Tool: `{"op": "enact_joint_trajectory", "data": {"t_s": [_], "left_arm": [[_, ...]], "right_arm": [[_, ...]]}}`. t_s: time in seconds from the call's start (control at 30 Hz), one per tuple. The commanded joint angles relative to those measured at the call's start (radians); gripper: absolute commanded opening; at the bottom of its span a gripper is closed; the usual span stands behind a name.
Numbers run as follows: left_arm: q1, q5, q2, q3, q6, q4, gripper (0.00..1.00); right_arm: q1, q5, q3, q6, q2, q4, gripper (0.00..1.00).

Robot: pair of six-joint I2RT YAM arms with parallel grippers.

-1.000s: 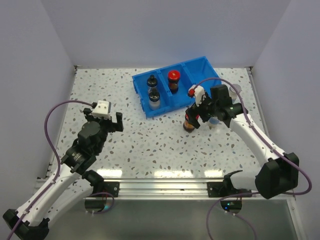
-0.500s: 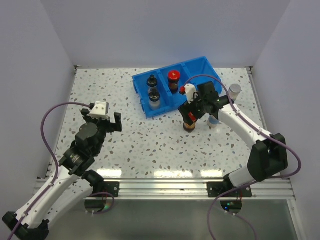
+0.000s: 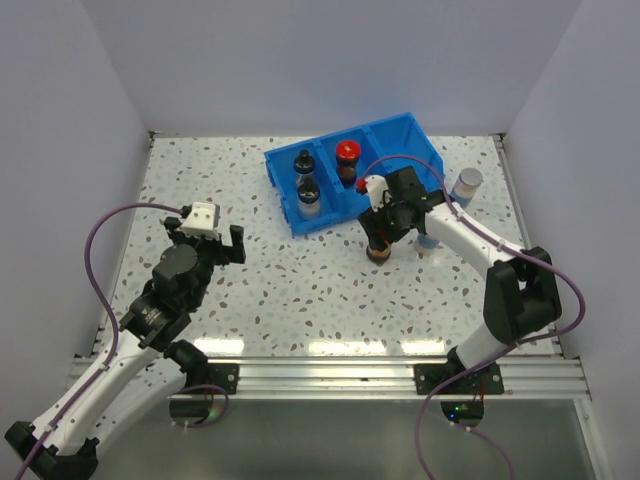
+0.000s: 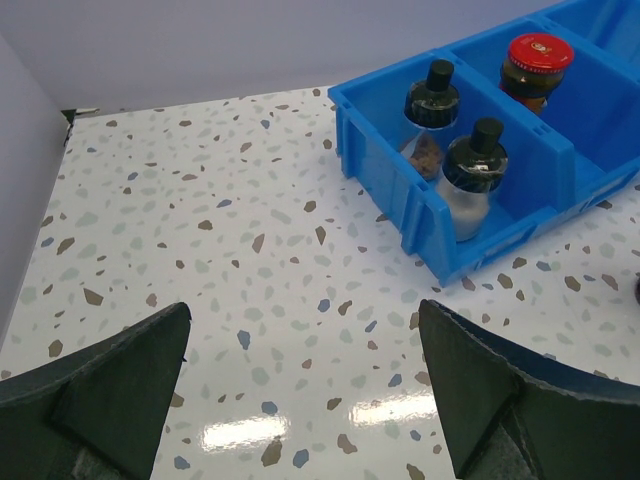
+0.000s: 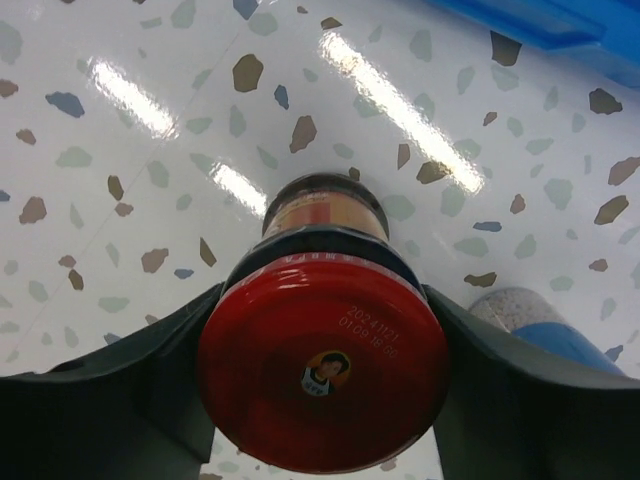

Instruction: Organize the condiment bottles

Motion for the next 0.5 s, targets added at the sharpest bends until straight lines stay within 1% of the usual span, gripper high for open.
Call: {"op": "enact_joint_trajectory", "data": {"t_s": [0.0, 0.03, 0.07, 0.1, 0.13, 0.17, 0.3, 0.33, 0.47], "left_arm": [[0.004, 0.002, -0.002, -0.003, 0.009, 0.016, 1.00], [0.004, 0.001, -0.003, -0.003, 0.010, 0.016, 1.00], [0.004, 0.002, -0.002, -0.003, 0.009, 0.017, 1.00], [0.006, 0.004, -0.003, -0.003, 0.010, 0.016, 1.00], [0.006, 0.002, -0.006, -0.003, 0.009, 0.016, 1.00], [0.004, 0.004, -0.005, -0.005, 0.010, 0.016, 1.00], [0.004, 0.011, -0.005, -0.005, 0.010, 0.017, 1.00], [0.006, 0.011, -0.005, -0.003, 0.010, 0.019, 1.00], [0.004, 0.015, -0.006, -0.003, 0.010, 0.019, 1.00]], "right_arm": [[0.005, -0.037, 0.043, 0.016, 0.019, -0.016, 0.55], [0.004, -0.038, 0.058, 0.013, 0.020, -0.022, 0.41], [0.005, -0.040, 0.066, 0.011, 0.020, -0.026, 0.29], [0.005, -0.041, 0.077, 0.003, 0.017, -0.034, 0.08], [0.005, -0.042, 0.099, -0.003, 0.005, -0.040, 0.03], [0.004, -0.042, 0.112, -0.009, 0.000, -0.043, 0.00], [0.004, -0.057, 0.190, -0.047, -0.041, -0.057, 0.00], [0.004, -0.057, 0.231, -0.050, -0.044, -0.060, 0.00], [0.004, -0.034, 0.348, -0.056, -0.017, -0.068, 0.00]]}}
